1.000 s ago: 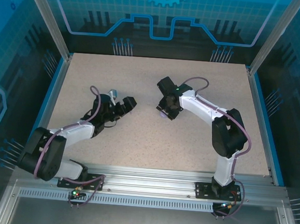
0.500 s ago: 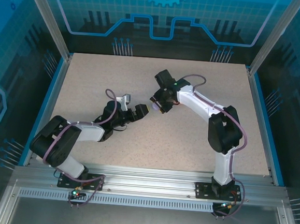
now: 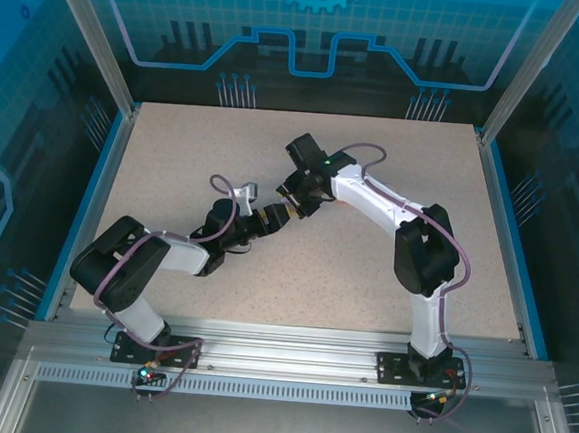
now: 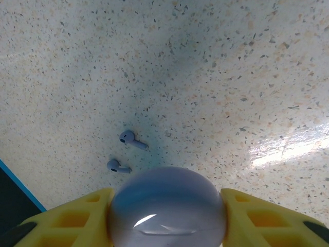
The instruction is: Insert the wireless bluetooth earbuds into the charging case
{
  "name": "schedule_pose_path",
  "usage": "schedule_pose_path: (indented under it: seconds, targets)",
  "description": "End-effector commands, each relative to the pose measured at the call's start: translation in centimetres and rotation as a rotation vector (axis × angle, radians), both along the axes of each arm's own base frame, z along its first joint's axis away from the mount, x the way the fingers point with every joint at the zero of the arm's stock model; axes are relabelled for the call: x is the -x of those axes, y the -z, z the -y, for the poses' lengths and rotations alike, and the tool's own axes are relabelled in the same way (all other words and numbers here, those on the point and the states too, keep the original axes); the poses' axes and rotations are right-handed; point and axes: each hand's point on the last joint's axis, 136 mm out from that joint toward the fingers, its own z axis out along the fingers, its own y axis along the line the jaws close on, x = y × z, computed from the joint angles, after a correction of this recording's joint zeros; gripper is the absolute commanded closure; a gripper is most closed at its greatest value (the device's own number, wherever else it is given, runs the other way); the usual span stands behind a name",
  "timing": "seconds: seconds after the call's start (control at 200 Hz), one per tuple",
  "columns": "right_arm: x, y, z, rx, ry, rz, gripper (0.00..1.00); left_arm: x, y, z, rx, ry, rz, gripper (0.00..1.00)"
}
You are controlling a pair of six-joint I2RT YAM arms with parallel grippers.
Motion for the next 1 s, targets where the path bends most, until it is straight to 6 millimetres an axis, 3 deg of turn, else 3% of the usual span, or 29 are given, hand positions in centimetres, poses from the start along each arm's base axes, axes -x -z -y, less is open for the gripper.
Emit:
schedule_pose_path:
  seconds: [0.0,0.64,0.995]
  targets:
    - [0.4,0.2,-0.4,-0.002,0.004,-0.023,0.53,-0.9,-1.2,-0.1,-0.001,-0.033,0.075,0.31]
    - [1.0,0.3,-0.5,-0.021,-0.006,-0.026,0.53,-2.5,-1.1,0.3,0.026,-0.059,0.077,0.46]
    - [1.0,0.2,-0.6,-0.028,-0.008,-0.023,0.53,-2.9,-1.1,0.5,0.031,-0.059,0.076,0.59]
